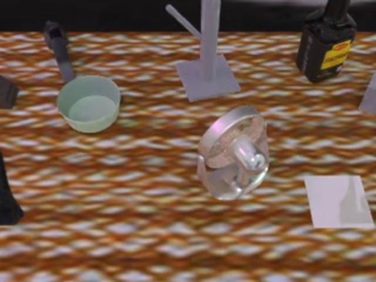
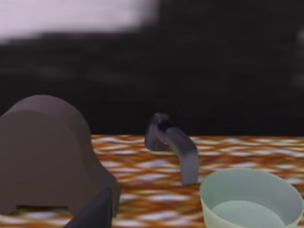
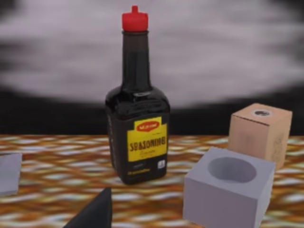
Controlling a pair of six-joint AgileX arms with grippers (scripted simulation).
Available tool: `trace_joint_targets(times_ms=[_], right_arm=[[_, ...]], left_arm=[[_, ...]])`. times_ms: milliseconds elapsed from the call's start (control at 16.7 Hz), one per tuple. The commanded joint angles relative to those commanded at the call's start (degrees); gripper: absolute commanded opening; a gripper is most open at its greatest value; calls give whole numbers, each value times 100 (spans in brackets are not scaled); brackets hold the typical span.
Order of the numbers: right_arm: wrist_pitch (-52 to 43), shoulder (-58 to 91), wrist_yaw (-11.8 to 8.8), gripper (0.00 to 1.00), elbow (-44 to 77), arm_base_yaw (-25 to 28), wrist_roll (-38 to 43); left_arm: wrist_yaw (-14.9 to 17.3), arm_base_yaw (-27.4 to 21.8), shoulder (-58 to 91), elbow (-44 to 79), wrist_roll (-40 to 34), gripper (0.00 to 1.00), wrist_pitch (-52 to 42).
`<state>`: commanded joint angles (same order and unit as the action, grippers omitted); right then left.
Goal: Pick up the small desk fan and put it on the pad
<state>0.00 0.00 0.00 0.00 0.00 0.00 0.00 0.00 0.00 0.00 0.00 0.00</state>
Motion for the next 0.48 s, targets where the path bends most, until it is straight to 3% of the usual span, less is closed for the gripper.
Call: trace_joint_targets(times_ms=[480], right_arm=[[-717,903,33,100,740,254,395]], left_arm=[[0,0,0,0,0,100,0]])
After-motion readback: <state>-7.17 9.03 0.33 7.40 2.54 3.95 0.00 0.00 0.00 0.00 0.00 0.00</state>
